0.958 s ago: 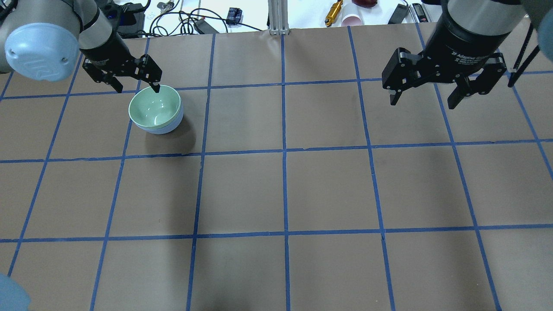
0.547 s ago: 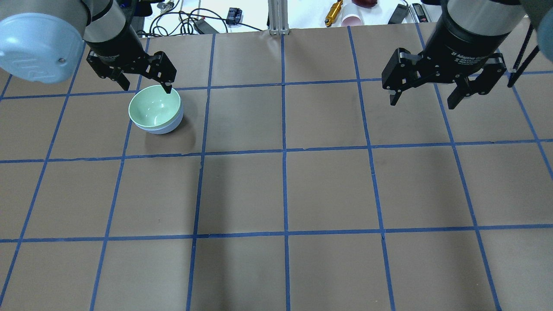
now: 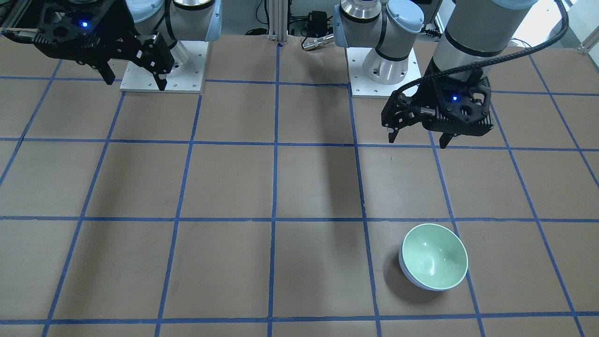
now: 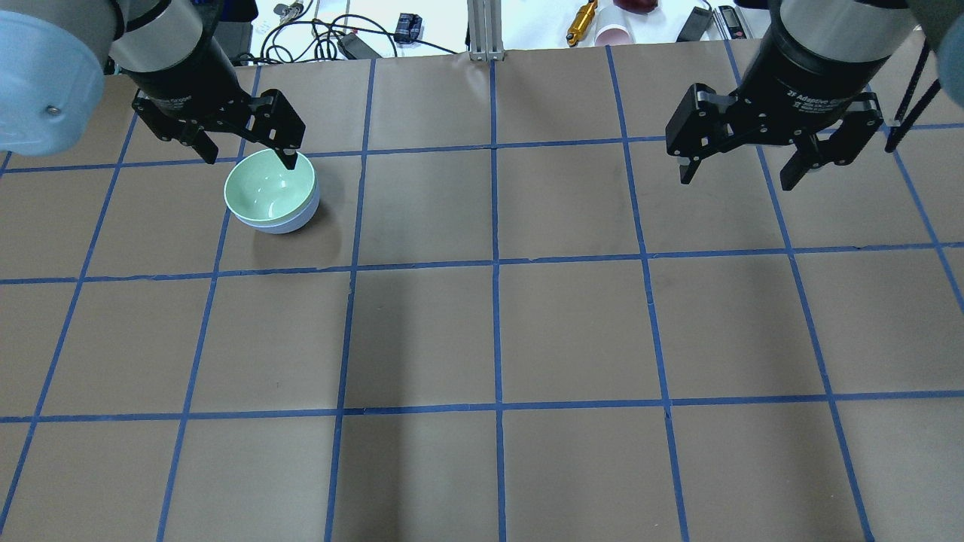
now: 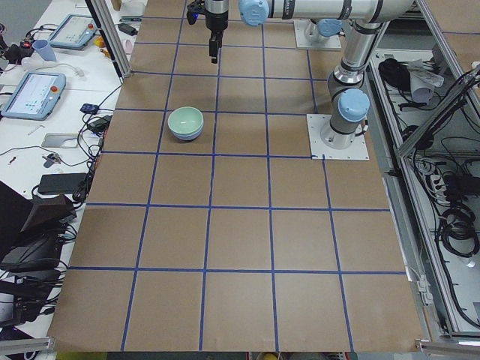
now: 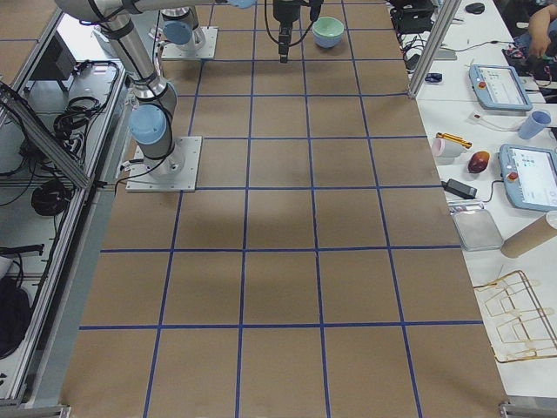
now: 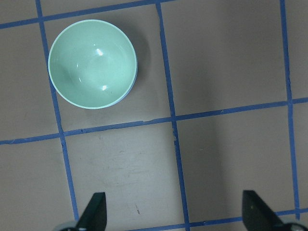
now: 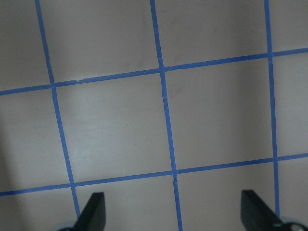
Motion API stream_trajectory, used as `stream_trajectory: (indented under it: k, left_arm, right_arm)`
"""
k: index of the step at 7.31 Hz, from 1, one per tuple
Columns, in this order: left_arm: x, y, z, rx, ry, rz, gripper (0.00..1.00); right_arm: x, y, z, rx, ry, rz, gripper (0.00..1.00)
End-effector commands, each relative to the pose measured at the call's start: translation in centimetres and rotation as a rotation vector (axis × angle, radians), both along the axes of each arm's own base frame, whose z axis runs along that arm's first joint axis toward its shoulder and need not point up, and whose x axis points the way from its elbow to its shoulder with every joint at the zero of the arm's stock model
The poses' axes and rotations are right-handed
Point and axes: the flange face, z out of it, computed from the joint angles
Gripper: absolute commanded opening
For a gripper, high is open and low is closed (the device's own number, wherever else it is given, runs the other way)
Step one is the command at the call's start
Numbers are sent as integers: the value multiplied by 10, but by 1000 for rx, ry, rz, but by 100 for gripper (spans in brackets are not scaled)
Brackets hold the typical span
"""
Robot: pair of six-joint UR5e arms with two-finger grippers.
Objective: Stack green bowl on blue bowl
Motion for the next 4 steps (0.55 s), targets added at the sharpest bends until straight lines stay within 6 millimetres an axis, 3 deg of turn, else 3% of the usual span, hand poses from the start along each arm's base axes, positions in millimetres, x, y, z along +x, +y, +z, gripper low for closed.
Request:
stream_trajectory:
  k: [1, 4]
  left_arm:
    - [1, 3, 5, 3, 1, 2, 100]
    - [1, 11, 1, 40, -6, 2, 100]
  right_arm:
    - [0, 0, -1, 2, 0, 0, 100]
    - [0, 0, 0, -1, 0, 0, 100]
